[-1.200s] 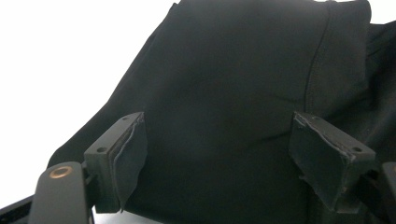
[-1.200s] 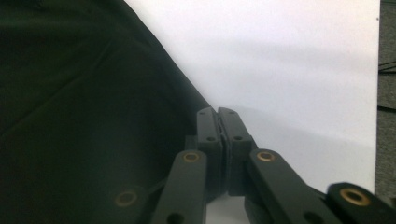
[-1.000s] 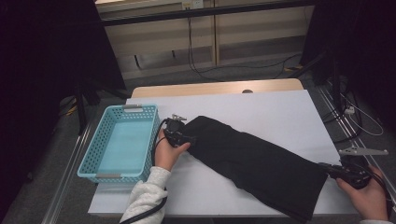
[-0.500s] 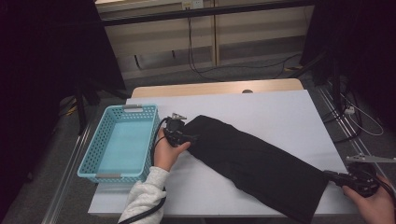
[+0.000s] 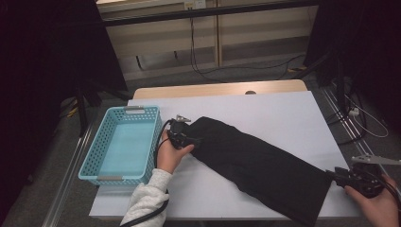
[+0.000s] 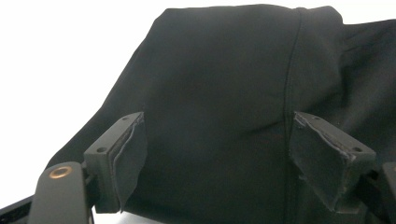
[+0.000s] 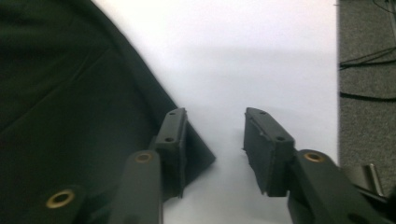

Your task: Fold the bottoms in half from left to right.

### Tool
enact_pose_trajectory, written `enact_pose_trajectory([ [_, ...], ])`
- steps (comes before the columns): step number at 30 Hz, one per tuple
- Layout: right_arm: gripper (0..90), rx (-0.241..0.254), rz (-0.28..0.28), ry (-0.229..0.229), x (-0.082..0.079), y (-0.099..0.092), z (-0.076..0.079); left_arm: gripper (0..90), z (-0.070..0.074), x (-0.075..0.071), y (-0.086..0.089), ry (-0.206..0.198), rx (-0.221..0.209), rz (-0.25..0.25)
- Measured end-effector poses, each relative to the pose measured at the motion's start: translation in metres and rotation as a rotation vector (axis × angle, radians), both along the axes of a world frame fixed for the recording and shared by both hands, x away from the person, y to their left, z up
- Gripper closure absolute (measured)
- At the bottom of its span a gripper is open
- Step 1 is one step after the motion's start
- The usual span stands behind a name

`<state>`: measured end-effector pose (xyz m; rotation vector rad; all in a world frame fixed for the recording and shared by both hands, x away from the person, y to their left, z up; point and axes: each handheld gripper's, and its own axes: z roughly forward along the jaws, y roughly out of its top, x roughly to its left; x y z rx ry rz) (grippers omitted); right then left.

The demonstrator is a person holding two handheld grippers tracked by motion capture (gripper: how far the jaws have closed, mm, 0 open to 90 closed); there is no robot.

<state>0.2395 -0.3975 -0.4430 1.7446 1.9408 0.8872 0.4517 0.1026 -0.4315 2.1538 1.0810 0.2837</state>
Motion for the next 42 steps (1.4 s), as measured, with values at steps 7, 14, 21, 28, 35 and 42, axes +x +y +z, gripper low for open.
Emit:
enact_pose_trajectory([
  [7,60.8,0.014,0.042,0.028,0.002,0.01,-0.003,20.1,0.001,0.002,0.002,-0.004,-0.01,0.0],
  [14,72.9,-0.035,0.054,0.041,0.0,0.02,-0.002,19.7,0.004,0.002,-0.001,-0.007,-0.022,0.004],
  [21,87.5,0.073,0.089,0.035,-0.005,0.018,-0.006,18.9,0.007,0.003,-0.005,-0.017,-0.038,-0.007],
  [28,88.8,0.057,0.068,0.054,-0.004,0.011,0.001,18.9,0.007,0.005,-0.006,-0.013,-0.027,-0.013],
  [35,88.7,0.031,0.003,0.02,-0.001,-0.014,0.005,17.8,0.005,0.008,-0.006,-0.017,-0.014,0.0],
  [42,88.0,-0.014,0.003,0.026,0.0,-0.013,0.002,16.8,0.002,0.016,-0.003,-0.006,0.005,0.029],
])
